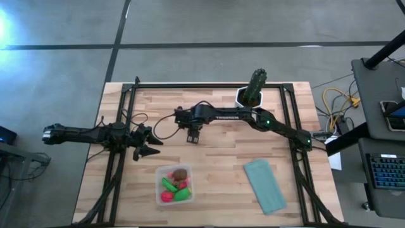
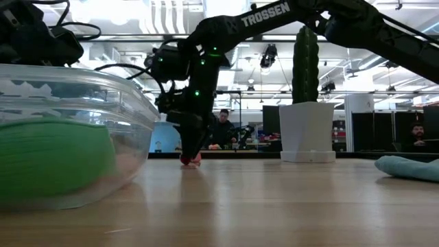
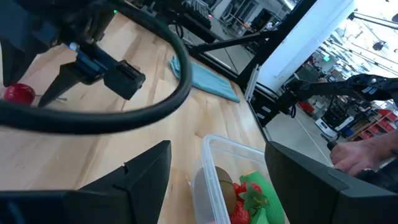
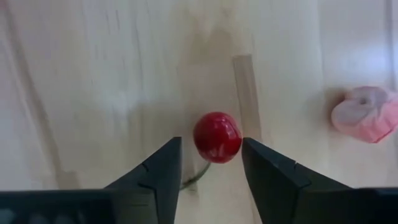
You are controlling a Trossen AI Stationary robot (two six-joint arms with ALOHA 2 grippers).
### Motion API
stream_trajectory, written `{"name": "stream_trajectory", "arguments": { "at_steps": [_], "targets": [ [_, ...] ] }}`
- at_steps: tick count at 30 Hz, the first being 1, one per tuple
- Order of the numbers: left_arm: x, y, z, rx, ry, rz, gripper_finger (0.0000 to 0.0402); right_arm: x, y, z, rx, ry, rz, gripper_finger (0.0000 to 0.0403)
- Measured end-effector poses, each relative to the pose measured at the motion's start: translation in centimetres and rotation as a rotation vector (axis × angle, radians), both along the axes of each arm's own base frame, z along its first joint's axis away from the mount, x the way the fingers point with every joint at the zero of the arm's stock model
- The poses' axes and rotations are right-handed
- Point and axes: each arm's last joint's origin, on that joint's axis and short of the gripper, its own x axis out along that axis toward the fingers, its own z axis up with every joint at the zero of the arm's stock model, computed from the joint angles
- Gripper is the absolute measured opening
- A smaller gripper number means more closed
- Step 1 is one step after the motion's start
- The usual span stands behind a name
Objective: Pick and placing Produce into tupperware
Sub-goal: Put the red cherry into the transparent bin
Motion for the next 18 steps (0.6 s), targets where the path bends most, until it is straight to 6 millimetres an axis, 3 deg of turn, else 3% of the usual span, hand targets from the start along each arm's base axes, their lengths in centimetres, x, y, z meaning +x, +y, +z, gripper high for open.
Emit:
{"name": "stream_trajectory", "arguments": {
  "at_steps": [8, 18],
  "targets": [
    [0.00, 0.00, 0.00, 0.000, 0.000, 0.000, 0.0246, 0.01, 0.00, -0.41, 0.001, -0.003, -0.004, 0.0163],
    [0.00, 0.00, 0.00, 0.000, 0.000, 0.000, 0.0246, 0.12, -0.02, -0.97, 0.006, -0.021, -0.033, 0.0134]
  ]
}}
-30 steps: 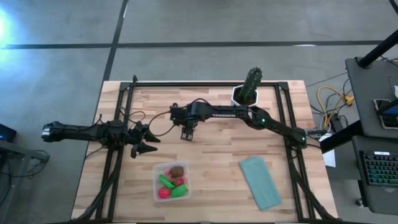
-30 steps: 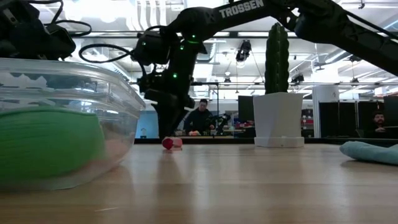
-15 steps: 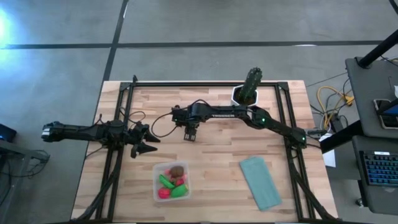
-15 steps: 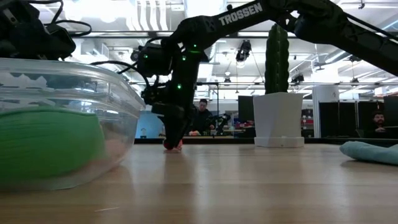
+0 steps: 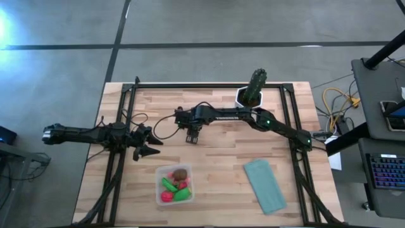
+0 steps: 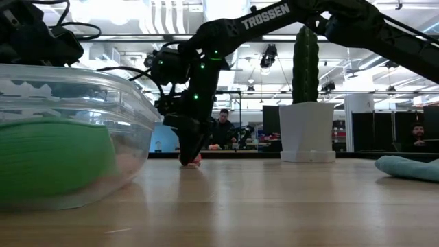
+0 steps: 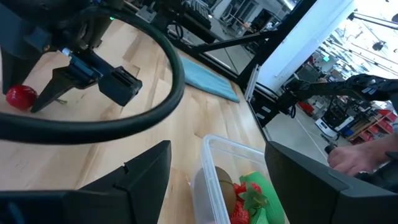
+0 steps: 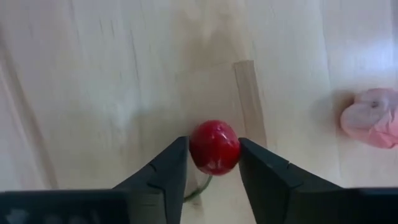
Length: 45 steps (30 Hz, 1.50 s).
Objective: Pick and placing Produce into tupperware
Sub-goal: Put the red cherry into the transparent bin
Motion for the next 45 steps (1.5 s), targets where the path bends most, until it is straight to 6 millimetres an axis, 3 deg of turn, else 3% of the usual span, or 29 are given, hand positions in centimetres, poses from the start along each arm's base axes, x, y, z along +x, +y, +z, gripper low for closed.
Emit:
{"name": "stream_trajectory", "arguments": {
  "at_steps": [8, 13, 17, 20, 24, 28, 34, 41, 45],
  "targets": [
    [0.0, 0.0, 0.0, 0.000, 0.000, 0.000, 0.0246, -0.1, 0.0, -0.2, 0.008, -0.001, -0.014, 0.0088],
    [0.0, 0.0, 0.0, 0.000, 0.000, 0.000, 0.0246, 0.2, 0.0, 0.4, 0.014, -0.023, -0.014, 0.0081],
    [0.0, 0.0, 0.0, 0.000, 0.000, 0.000, 0.0246, 0.1, 0.6, 2.7, 0.074, -0.048, -0.026, 0.0090],
    [0.0, 0.0, 0.0, 0.000, 0.000, 0.000, 0.0246, -0.1, 2.3, 5.7, 0.184, -0.093, -0.010, 0.0091],
    [0.0, 0.0, 0.0, 0.000, 0.000, 0.000, 0.0246, -1.0, 6.0, 9.6, 0.432, -0.154, 0.047, 0.0087],
    [0.0, 0.0, 0.0, 0.000, 0.000, 0.000, 0.0246, -1.3, 10.1, 11.4, 0.577, -0.183, 0.094, 0.0086],
    [0.0, 0.0, 0.0, 0.000, 0.000, 0.000, 0.0246, 0.6, 14.9, 9.4, 0.640, -0.255, 0.116, 0.0093],
    [0.0, 0.0, 0.0, 0.000, -0.001, 0.000, 0.0246, 1.2, 16.4, 6.3, 0.654, -0.194, 0.083, 0.0098],
    [0.0, 0.0, 0.0, 0.000, 0.000, 0.000, 0.0246, 1.4, 17.3, 5.3, 0.652, -0.186, 0.108, 0.0136]
  ]
}}
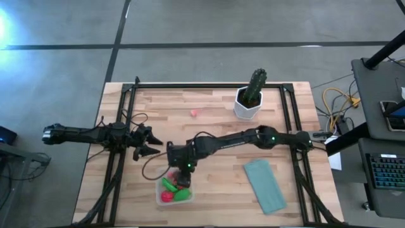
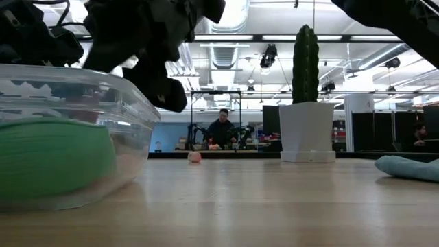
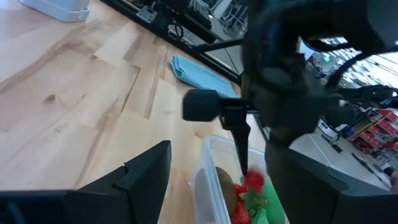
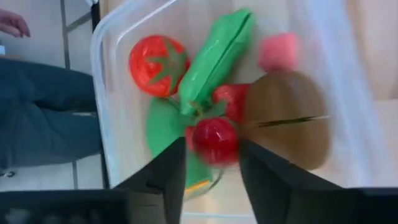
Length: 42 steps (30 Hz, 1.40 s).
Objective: Pick and placing Produce into tupperware
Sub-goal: Put the red cherry into the transparent bin, then put the pink peach into the transparent bin
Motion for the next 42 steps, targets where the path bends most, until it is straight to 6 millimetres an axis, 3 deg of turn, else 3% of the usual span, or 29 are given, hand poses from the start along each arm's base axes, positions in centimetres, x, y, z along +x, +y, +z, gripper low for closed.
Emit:
{"name": "stream_trajectory", "arguments": {
  "at_steps": [5, 9, 12, 14, 17, 19, 25, 29, 36, 42],
  "targets": [
    [0.0, 0.0, 0.0, 0.000, 0.000, 0.000, 0.0246, 0.0, 0.1, 0.4, -0.030, -0.017, -0.025, 0.0208],
    [0.0, 0.0, 0.0, 0.000, 0.000, 0.000, 0.0246, -0.1, -1.9, 2.1, -0.177, -0.066, -0.141, 0.0244],
    [0.0, 0.0, 0.0, 0.000, 0.000, 0.000, 0.0246, -1.0, -5.6, 4.5, -0.340, -0.059, -0.300, 0.0251],
    [0.0, 0.0, 0.0, 0.000, 0.000, 0.000, 0.0246, -1.6, -9.0, 4.9, -0.368, 0.014, -0.405, 0.0251],
    [0.0, 0.0, 0.0, 0.000, 0.000, 0.000, 0.0246, -2.5, -14.7, 3.3, -0.320, 0.189, -0.536, 0.0247],
    [0.0, 0.0, 0.0, 0.000, 0.000, 0.000, 0.0246, -2.8, -17.9, 2.6, -0.327, 0.218, -0.583, 0.0243],
    [0.0, 0.0, 0.0, 0.000, 0.000, 0.000, 0.0246, -3.6, -23.6, 1.7, -0.328, 0.230, -0.668, 0.0233],
    [0.0, 0.0, 0.0, 0.000, 0.001, 0.000, 0.0246, -3.8, -25.1, 0.6, -0.337, 0.247, -0.667, 0.0232],
    [0.0, 0.0, 0.0, 0.000, 0.001, 0.000, 0.0246, -3.3, -25.5, -1.7, -0.385, 0.284, -0.681, 0.0232],
    [0.0, 0.0, 0.0, 0.000, 0.000, 0.000, 0.0246, -2.9, -25.9, -2.6, -0.387, 0.272, -0.734, 0.0233]
  ]
}}
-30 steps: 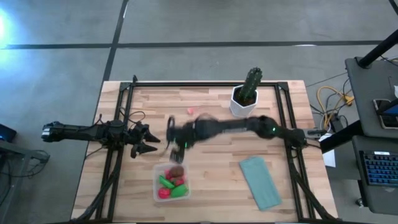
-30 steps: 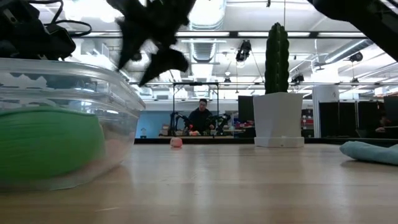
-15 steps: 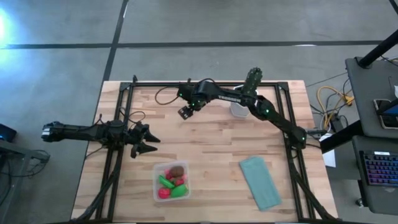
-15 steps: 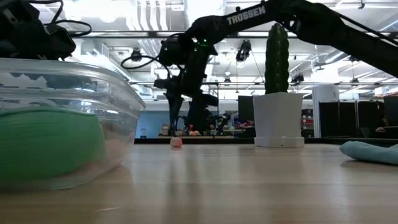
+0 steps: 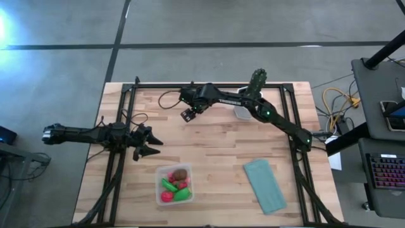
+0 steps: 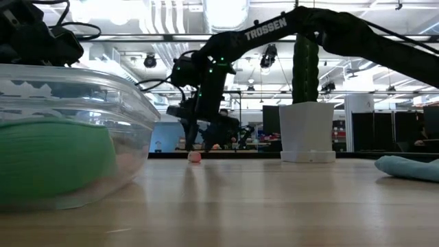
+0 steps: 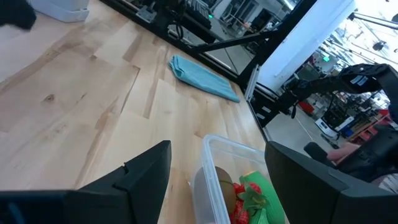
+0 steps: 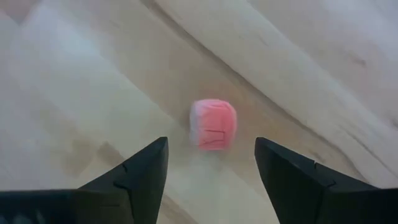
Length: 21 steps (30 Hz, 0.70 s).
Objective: Pick and placing Produce into tupperware
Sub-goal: Put the pink peach into the transparent bin
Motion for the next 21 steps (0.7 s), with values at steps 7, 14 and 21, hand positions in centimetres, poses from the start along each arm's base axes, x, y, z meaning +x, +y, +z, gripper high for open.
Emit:
{"name": "stream_trajectory", "arguments": {
  "at_steps": [7, 14, 21],
  "targets": [
    [0.0, 0.0, 0.0, 0.000, 0.000, 0.000, 0.0246, 0.1, -1.3, 0.1, 0.015, -0.063, -0.100, 0.0232],
    [0.0, 0.0, 0.0, 0.000, 0.001, 0.000, 0.0246, 0.3, -1.7, -0.6, 0.078, -0.099, -0.122, 0.0215],
    [0.0, 0.0, 0.0, 0.000, 0.000, 0.000, 0.0246, 0.0, -1.7, -1.0, 0.056, -0.057, -0.136, 0.0209]
  ]
}}
